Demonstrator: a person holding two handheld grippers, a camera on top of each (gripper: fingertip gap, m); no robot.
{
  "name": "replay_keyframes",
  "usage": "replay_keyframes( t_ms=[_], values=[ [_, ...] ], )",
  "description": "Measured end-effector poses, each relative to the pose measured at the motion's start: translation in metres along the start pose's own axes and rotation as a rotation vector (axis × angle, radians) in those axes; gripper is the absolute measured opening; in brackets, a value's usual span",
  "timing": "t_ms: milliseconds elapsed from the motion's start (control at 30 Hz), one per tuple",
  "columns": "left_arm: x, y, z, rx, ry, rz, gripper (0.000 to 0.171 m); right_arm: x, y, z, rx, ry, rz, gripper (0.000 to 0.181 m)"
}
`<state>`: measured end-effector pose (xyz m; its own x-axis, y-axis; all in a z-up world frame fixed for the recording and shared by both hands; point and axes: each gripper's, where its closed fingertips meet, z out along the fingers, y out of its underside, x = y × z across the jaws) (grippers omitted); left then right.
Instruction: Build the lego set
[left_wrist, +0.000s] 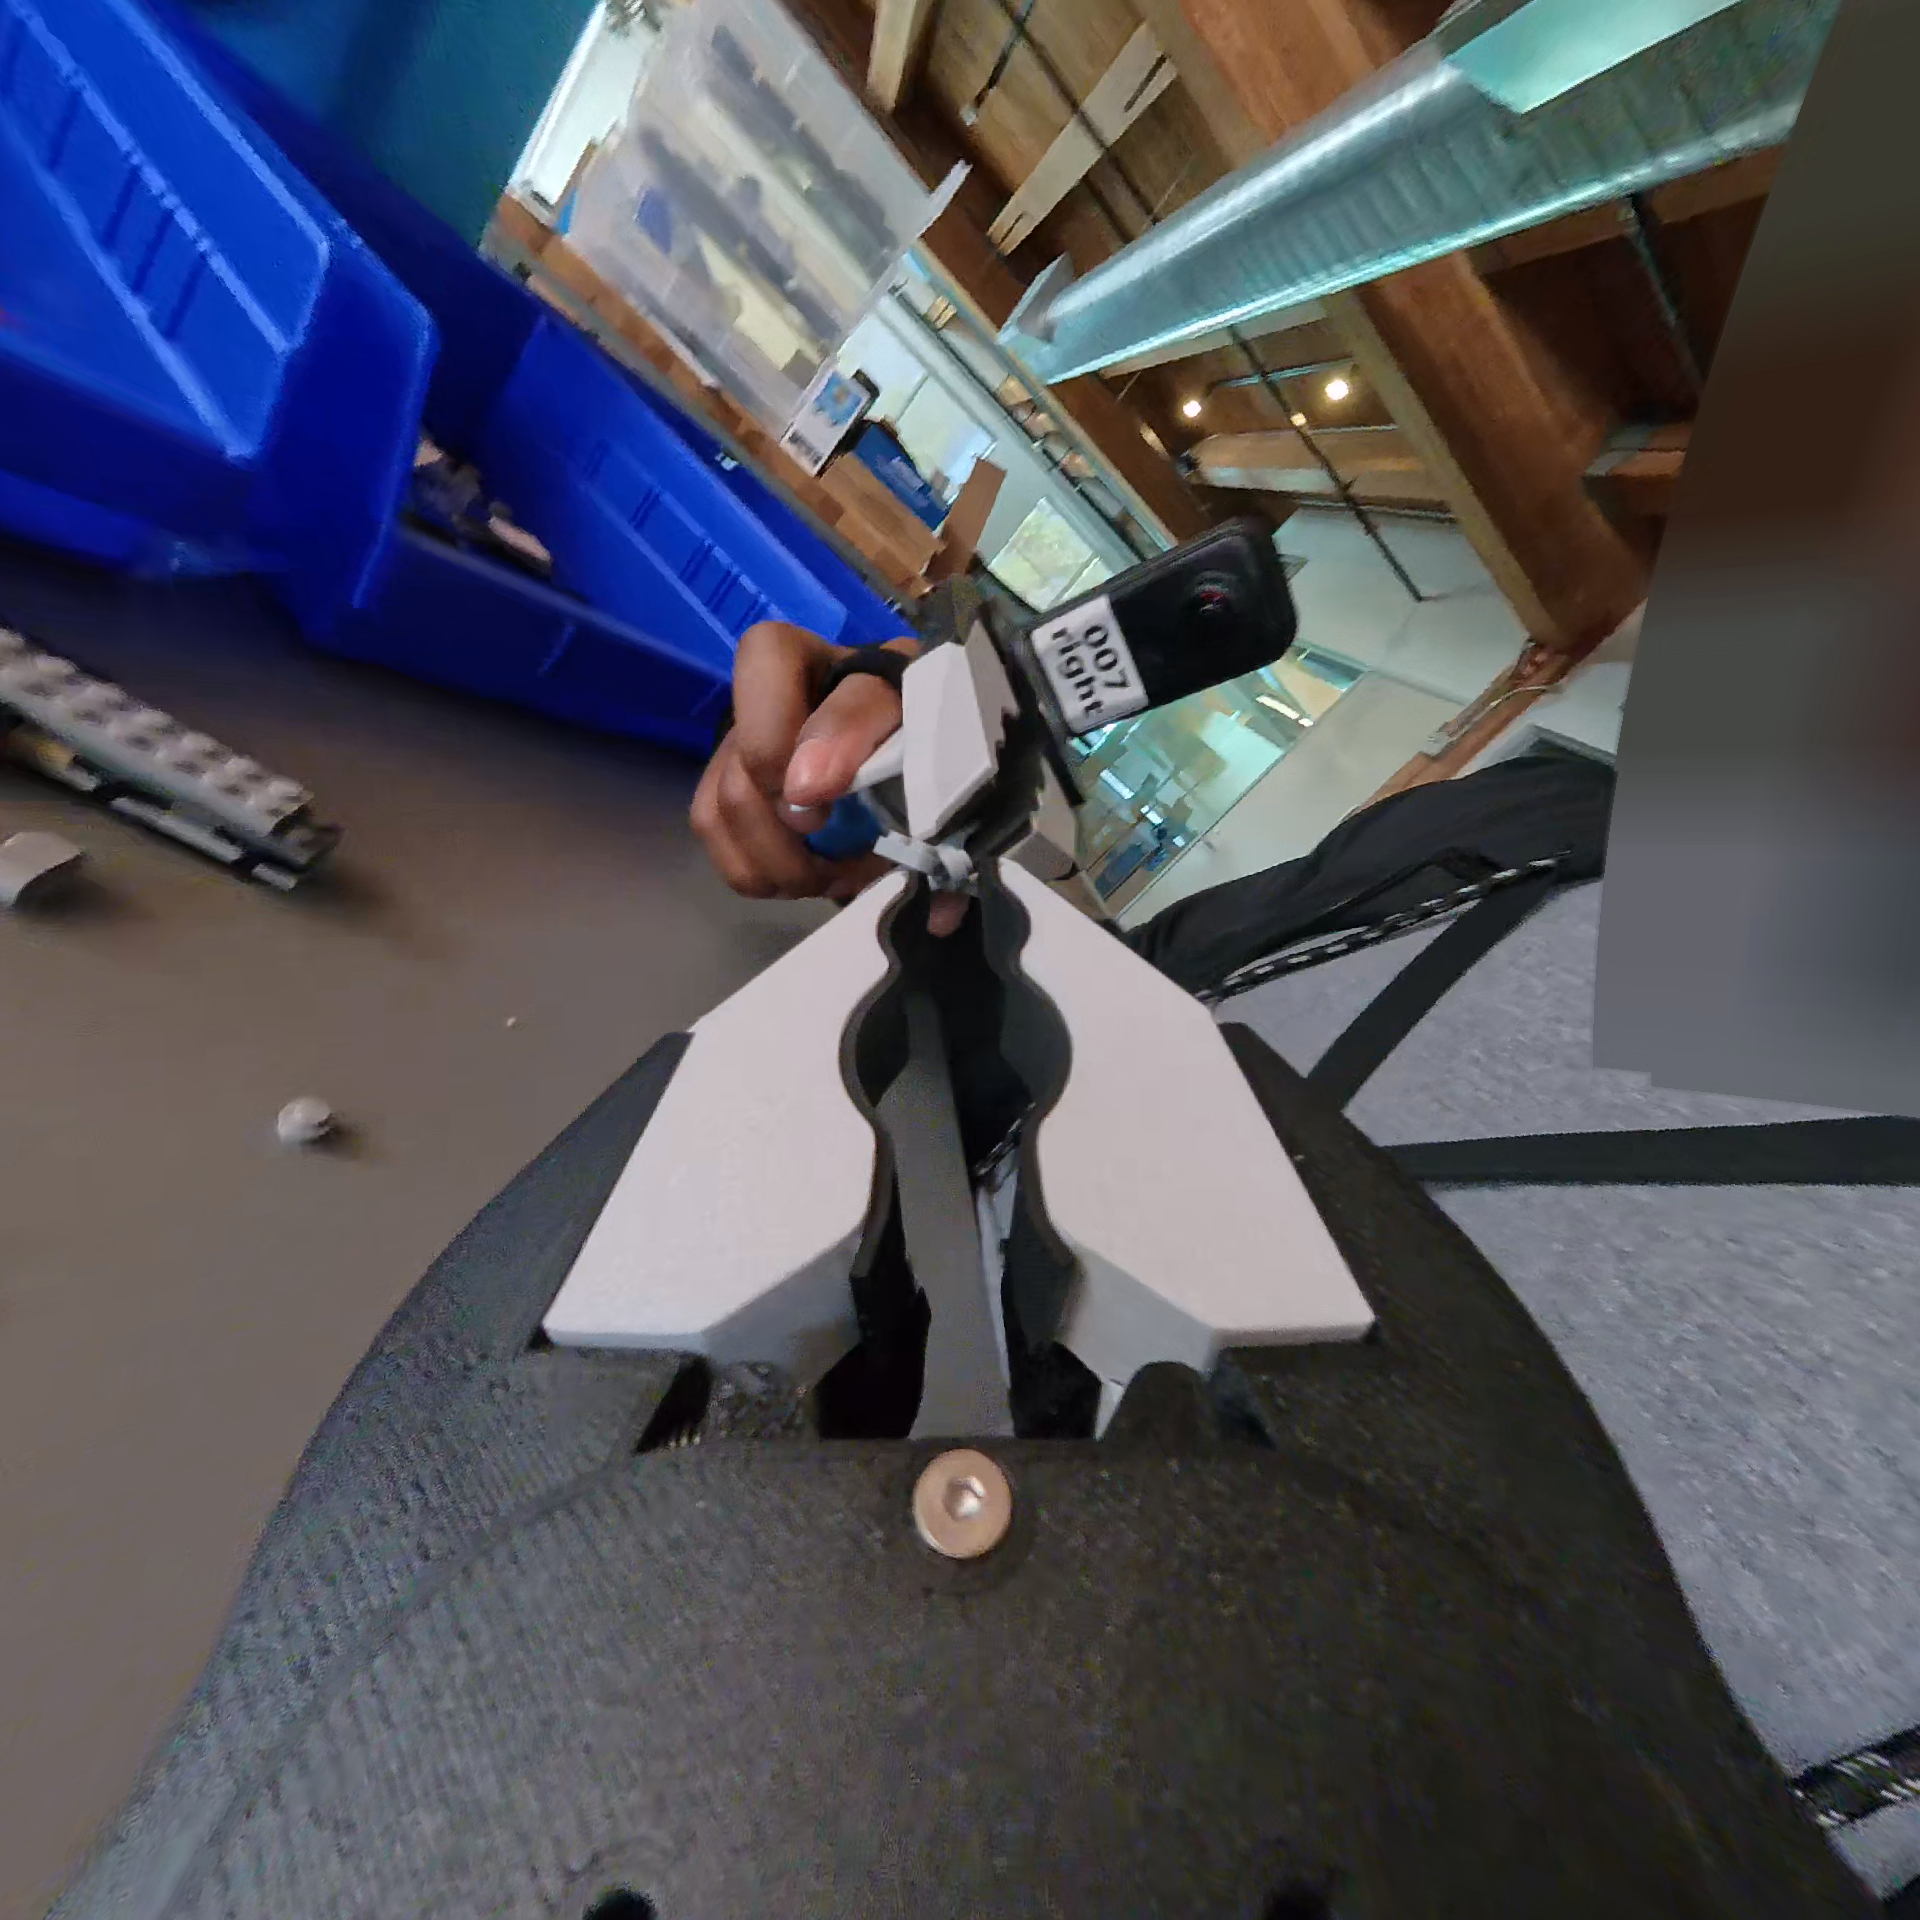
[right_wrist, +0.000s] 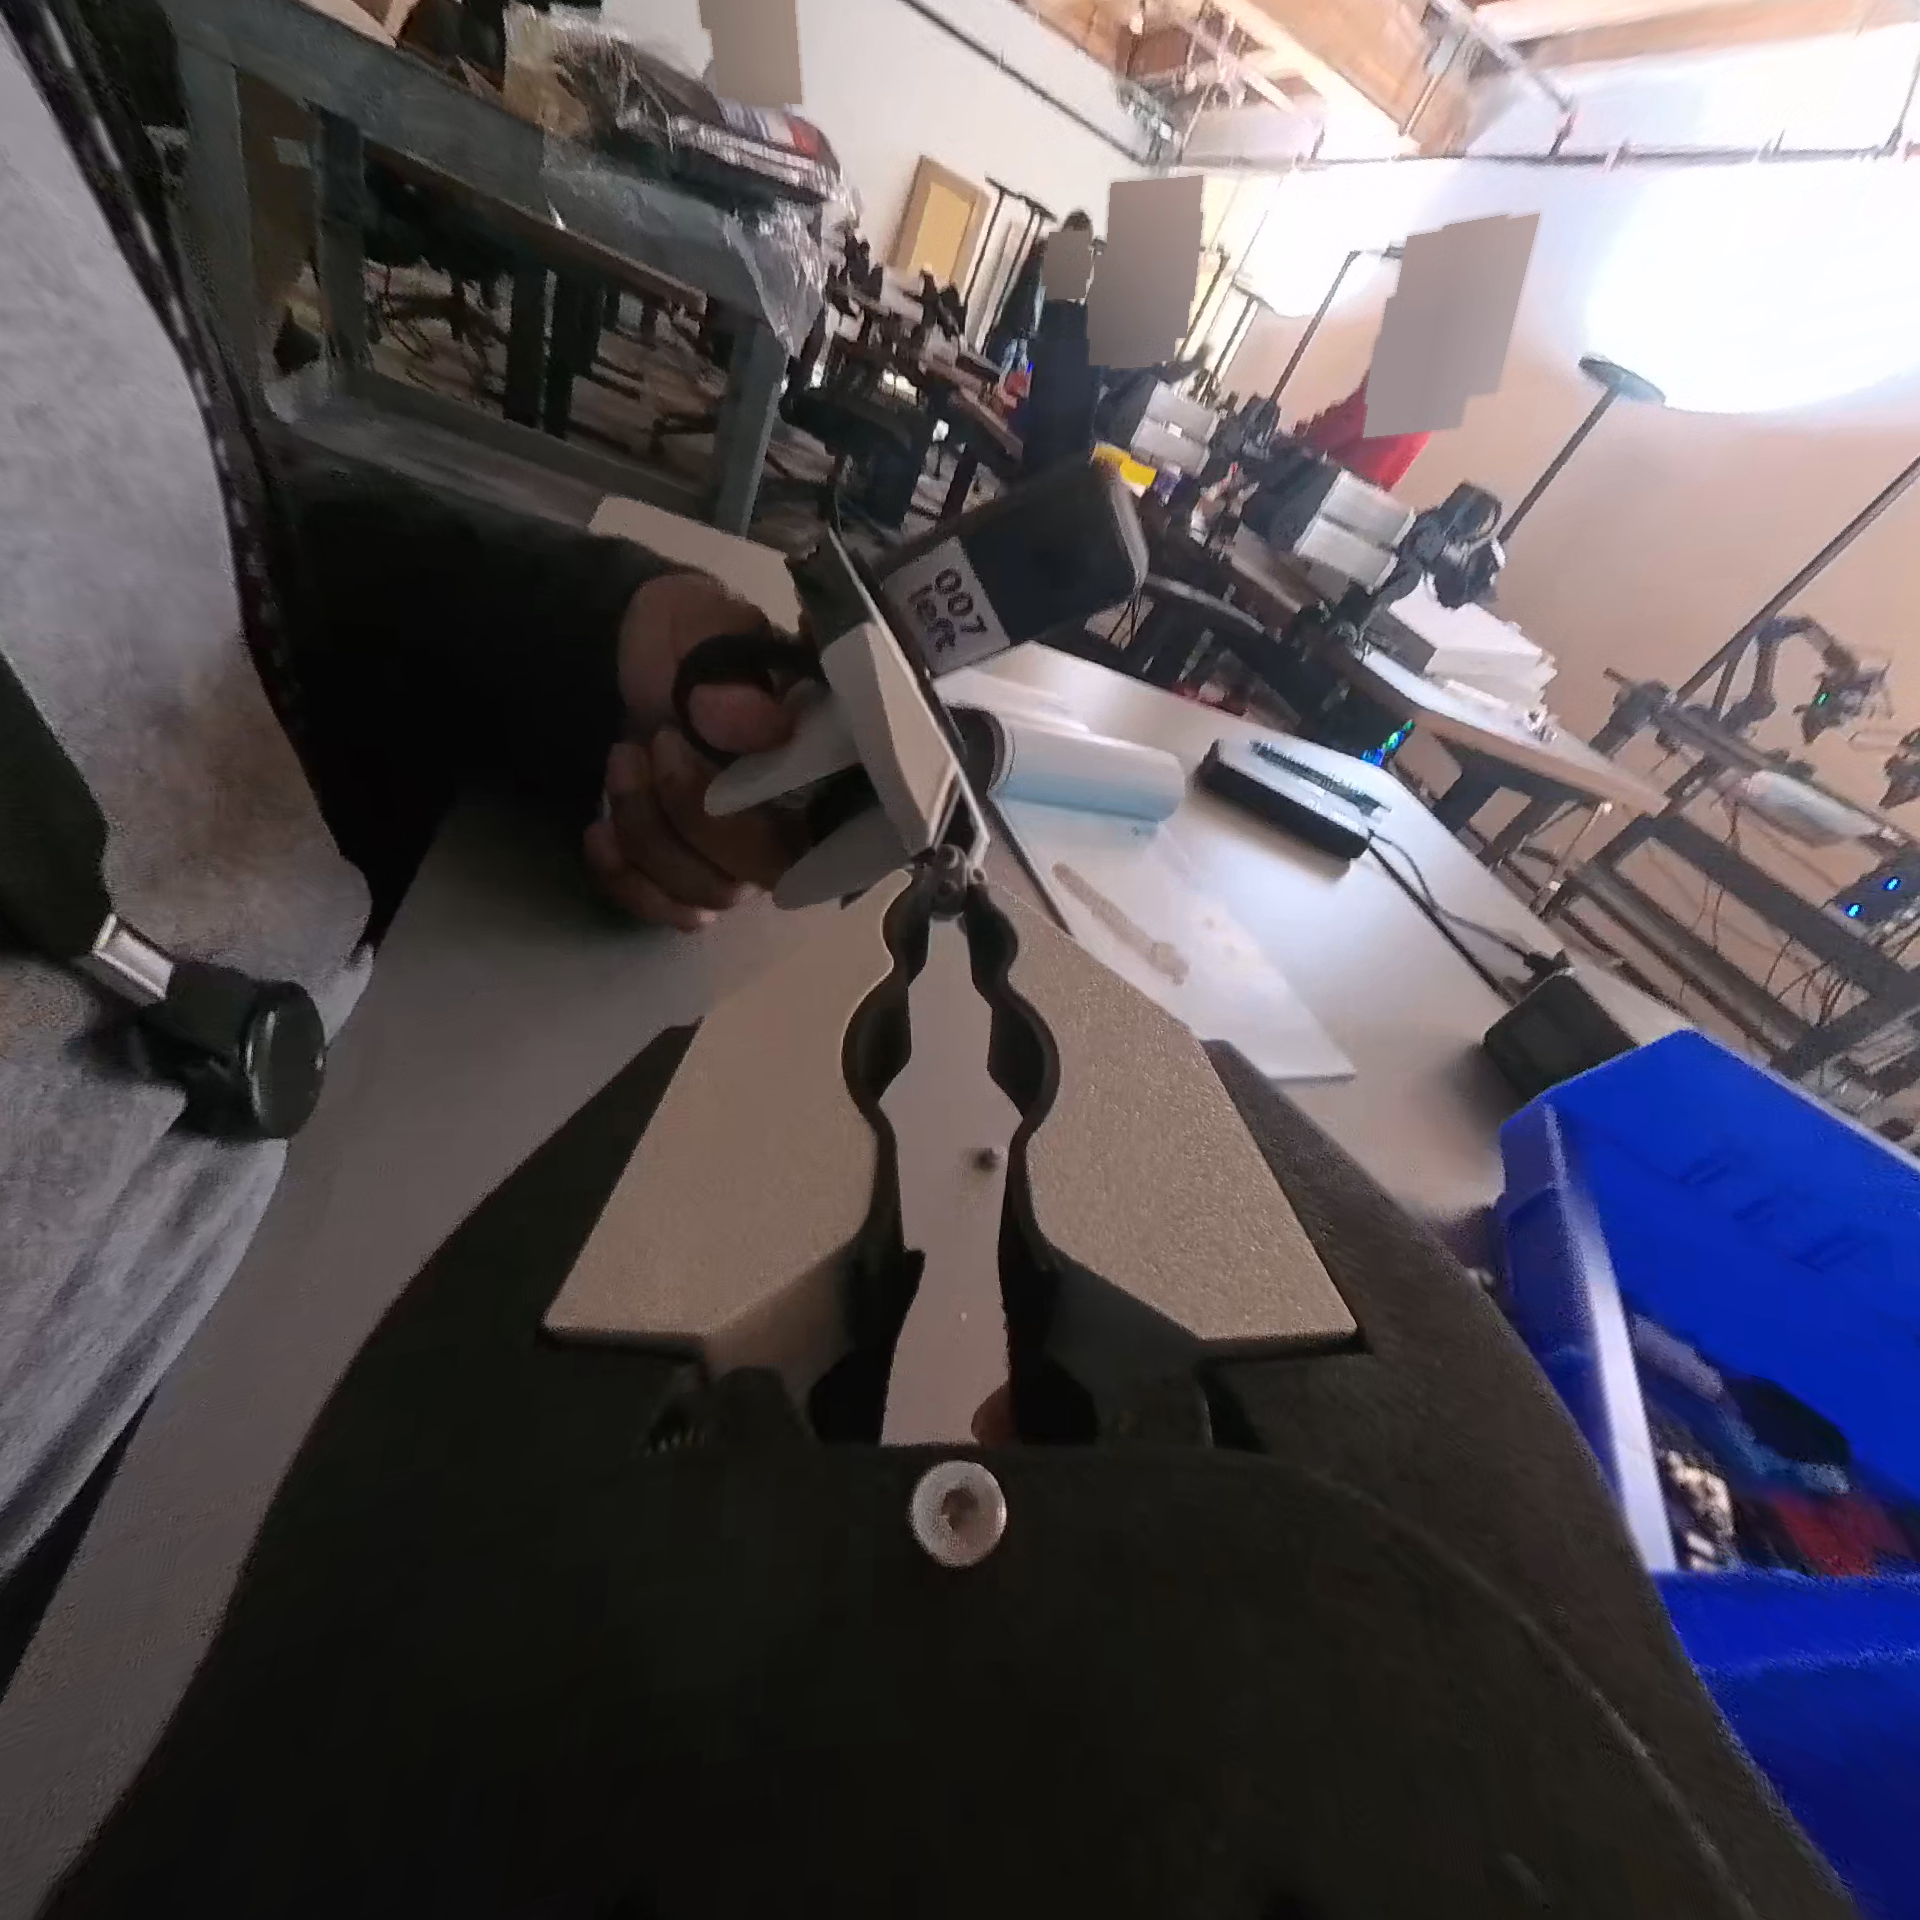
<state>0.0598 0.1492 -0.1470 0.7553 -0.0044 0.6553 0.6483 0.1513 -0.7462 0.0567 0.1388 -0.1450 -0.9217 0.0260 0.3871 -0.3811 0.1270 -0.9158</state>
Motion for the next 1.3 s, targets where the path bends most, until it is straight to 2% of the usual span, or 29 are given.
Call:
replay_keyframes(
  t_ms=[133, 333, 500, 667, 800, 900, 1033, 1133, 1300],
  values=[
    [-0.020, 0.013, -0.003, -0.110, -0.132, -0.007, 0.010, -0.002, 0.020, 0.002, -0.095, -0.025, 0.032, 0.008],
    [-0.035, 0.028, -0.014, -0.215, -0.238, -0.073, 0.010, -0.003, 0.044, 0.000, -0.215, -0.047, 0.080, 0.008],
    [-0.054, 0.035, -0.033, -0.322, -0.423, 0.035, 0.013, 0.007, 0.055, -0.011, -0.267, -0.012, 0.125, 0.008],
    [-0.071, 0.020, -0.053, -0.347, -0.543, 0.163, 0.020, 0.017, 0.057, -0.017, -0.266, 0.026, 0.156, 0.008],
    [-0.080, -0.010, -0.068, -0.314, -0.593, 0.258, 0.023, 0.022, 0.057, -0.019, -0.263, 0.047, 0.167, 0.007],
    [-0.090, -0.024, -0.061, -0.343, -0.592, 0.329, 0.026, 0.026, 0.057, -0.019, -0.256, 0.061, 0.184, 0.007],
    [-0.118, -0.016, -0.036, -0.519, -0.600, 0.402, 0.028, 0.032, 0.059, -0.019, -0.265, 0.085, 0.204, 0.007],
    [-0.132, -0.009, -0.021, -0.604, -0.612, 0.415, 0.027, 0.035, 0.061, -0.022, -0.269, 0.107, 0.214, 0.007],
    [-0.148, -0.002, -0.015, -0.661, -0.652, 0.401, 0.028, 0.039, 0.064, -0.024, -0.259, 0.119, 0.243, 0.007]
  ],
)
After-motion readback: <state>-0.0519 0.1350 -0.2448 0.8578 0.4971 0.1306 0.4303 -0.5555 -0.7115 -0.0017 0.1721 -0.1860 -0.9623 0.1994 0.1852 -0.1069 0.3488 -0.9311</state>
